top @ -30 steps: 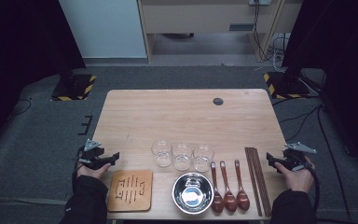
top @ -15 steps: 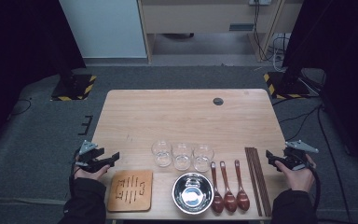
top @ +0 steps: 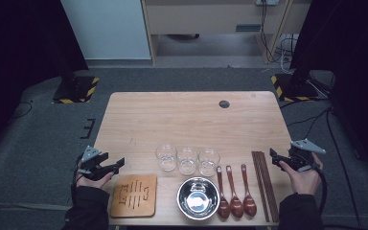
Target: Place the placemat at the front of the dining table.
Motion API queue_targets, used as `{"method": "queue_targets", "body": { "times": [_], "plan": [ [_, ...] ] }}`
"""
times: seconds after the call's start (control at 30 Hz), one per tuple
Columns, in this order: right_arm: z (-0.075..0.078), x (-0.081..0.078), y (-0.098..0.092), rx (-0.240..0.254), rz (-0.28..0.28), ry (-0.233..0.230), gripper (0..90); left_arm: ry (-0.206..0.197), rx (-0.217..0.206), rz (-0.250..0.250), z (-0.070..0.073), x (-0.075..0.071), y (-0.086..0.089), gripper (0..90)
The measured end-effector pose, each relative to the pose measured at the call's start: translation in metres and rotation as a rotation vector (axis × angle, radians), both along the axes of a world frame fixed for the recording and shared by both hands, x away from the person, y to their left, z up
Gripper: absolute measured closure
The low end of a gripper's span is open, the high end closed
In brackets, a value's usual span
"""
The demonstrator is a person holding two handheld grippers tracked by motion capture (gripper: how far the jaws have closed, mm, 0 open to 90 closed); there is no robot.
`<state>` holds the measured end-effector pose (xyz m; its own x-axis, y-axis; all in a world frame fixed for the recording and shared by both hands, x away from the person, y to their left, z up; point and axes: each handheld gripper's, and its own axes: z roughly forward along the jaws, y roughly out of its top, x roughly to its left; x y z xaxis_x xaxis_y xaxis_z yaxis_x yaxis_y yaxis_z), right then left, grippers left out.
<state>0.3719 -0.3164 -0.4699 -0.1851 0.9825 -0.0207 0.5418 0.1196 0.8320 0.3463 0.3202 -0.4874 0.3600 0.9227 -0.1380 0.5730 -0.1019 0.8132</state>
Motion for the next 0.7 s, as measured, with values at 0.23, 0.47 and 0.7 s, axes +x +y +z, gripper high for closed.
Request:
{"method": "queue_targets", "body": {
  "times": [0.23,0.47,0.7],
  "plan": [
    [0.02,-0.001,0.019,-0.012,0.044,-0.056,16.9,-0.013,-0.003,-0.004,0.003,-0.006,-0.001,21.6],
    [0.034,-0.003,0.035,-0.018,0.086,-0.092,16.7,-0.013,0.0,-0.007,0.003,-0.011,0.0,21.6],
    [0.05,-0.006,0.057,-0.016,0.135,-0.125,16.4,-0.011,0.014,-0.026,0.001,-0.015,-0.003,20.6]
  ]
}}
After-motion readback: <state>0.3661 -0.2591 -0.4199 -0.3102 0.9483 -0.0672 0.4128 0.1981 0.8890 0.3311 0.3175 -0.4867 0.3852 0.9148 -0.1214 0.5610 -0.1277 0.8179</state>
